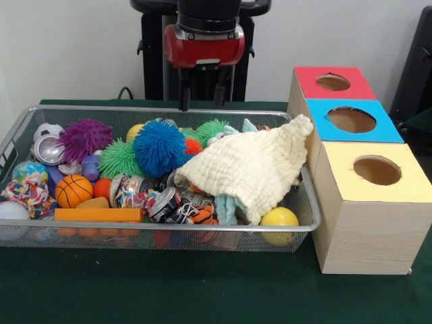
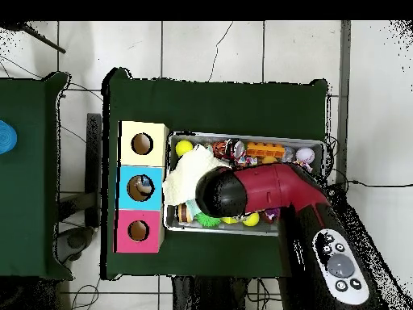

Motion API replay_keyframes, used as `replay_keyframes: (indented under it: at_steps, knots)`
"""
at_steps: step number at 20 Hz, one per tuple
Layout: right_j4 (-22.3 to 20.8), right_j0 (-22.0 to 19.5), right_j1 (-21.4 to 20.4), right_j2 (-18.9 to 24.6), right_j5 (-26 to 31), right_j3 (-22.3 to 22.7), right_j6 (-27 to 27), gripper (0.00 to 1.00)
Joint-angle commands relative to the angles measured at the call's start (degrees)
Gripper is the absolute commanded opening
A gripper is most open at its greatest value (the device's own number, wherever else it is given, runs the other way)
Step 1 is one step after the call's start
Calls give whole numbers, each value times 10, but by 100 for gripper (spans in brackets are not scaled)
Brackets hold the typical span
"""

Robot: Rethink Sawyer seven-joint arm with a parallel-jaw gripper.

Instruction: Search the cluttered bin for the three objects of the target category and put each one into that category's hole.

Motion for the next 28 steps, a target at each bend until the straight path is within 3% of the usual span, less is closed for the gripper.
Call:
replay_keyframes:
  at_steps: [1, 7, 10, 18, 24, 28]
  knots:
    - [-101, 16, 39, -7, -26, -26, -53, 100]
    - [-163, 36, 38, -32, -71, -9, 1, 100]
    - [-150, 16, 19, -28, -72, 8, 0, 100]
    - [-87, -73, -31, 38, -1, 19, -127, 100]
    - [-45, -111, -78, 82, 71, 13, -194, 100]
    - [-70, -111, -89, 79, 80, 5, -194, 100]
